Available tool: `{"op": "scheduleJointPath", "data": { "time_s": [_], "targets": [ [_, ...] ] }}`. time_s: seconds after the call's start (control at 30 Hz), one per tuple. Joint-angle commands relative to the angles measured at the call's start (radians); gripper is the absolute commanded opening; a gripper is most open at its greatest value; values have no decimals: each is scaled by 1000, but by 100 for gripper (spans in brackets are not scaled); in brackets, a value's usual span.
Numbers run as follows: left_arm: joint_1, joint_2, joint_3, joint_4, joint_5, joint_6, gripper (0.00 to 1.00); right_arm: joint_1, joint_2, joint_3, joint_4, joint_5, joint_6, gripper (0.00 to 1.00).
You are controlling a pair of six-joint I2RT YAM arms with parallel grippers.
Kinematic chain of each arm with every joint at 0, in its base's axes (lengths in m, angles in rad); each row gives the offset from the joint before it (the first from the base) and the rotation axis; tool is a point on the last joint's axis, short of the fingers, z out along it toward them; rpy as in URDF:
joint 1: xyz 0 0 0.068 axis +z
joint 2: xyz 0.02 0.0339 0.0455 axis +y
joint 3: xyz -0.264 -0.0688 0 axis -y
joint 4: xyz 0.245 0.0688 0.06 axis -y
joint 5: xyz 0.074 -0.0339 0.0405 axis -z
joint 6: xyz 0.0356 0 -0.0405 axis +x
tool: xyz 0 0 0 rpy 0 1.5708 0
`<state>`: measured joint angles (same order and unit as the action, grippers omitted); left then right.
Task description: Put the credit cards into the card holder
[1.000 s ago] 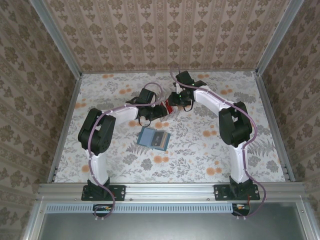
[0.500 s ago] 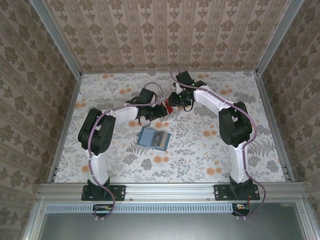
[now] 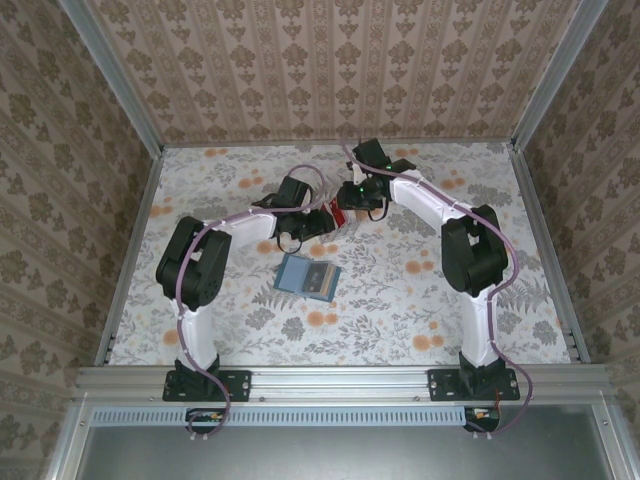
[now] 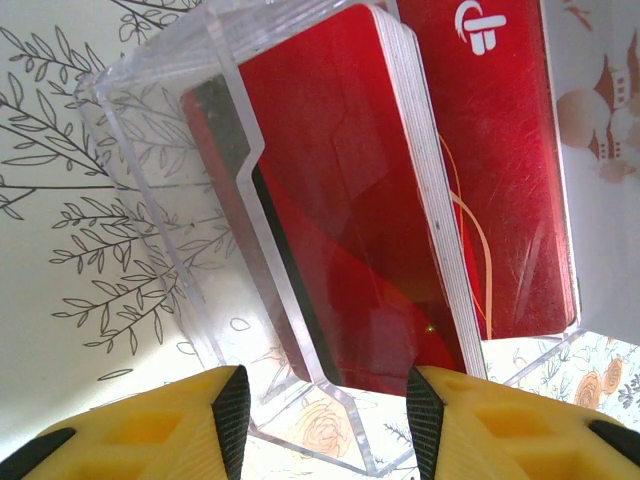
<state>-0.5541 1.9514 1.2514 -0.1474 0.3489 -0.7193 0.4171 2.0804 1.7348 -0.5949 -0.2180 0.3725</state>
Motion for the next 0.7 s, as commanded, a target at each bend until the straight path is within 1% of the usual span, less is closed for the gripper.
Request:
{"op": "scheduleJointPath", "data": {
  "time_s": [0.0,0.1,0.17,0.33,0.47,0.67],
  "targets": [
    [-1,19,29,13,18,-11,49,3,-38,12,-18,-34,6,37],
    [-1,21,29,13,19,-12,49,4,-33,16,-22,-32,6,37],
    [-1,21,28,12,19,-11,49,4,-32,16,-24,-28,6,33],
    [0,23,28,12,18,-10,49,-1,-39,18,-29,-25,5,21],
    [0,24,29,12,19,-11,49,-5,-43,18,-29,-25,4,13],
    [-1,19,31,6,20,-9,49,-13,-59,12,-34,-20,-1,10]
  ]
}}
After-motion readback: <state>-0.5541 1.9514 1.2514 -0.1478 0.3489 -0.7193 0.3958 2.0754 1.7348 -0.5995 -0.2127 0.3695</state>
